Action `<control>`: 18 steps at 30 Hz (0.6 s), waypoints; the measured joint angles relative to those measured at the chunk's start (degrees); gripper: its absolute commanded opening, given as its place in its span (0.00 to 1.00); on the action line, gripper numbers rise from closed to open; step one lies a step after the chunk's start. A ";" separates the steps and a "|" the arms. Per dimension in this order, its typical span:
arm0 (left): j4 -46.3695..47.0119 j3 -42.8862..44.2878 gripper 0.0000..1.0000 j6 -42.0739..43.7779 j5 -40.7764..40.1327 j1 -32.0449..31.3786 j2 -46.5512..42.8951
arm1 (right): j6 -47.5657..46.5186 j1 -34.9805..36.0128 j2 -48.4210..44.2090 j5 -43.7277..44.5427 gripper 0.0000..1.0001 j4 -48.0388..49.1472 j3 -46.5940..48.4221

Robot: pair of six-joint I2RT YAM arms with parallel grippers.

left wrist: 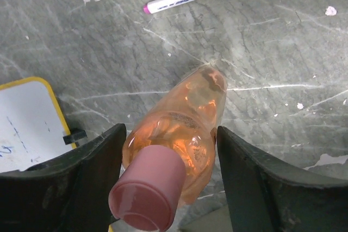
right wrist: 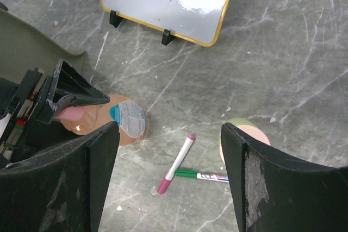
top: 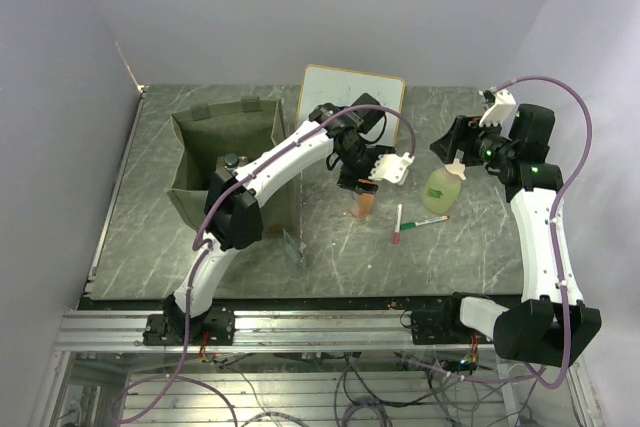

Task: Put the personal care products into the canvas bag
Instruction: Adjust the care product at the center of the board.

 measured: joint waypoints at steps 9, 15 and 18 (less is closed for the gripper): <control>5.95 -6.58 0.56 -12.85 -2.89 -0.11 -4.22 | 0.13 -0.37 -0.31 -0.37 0.75 0.39 -0.59; 9.88 -12.35 0.62 -23.30 -11.78 -2.75 -8.37 | 0.70 -0.90 -0.42 -0.59 0.75 0.61 -1.49; 10.75 -12.57 0.70 -26.99 -15.21 -4.31 -8.52 | 0.85 -0.96 -0.42 -0.81 0.75 0.72 -1.49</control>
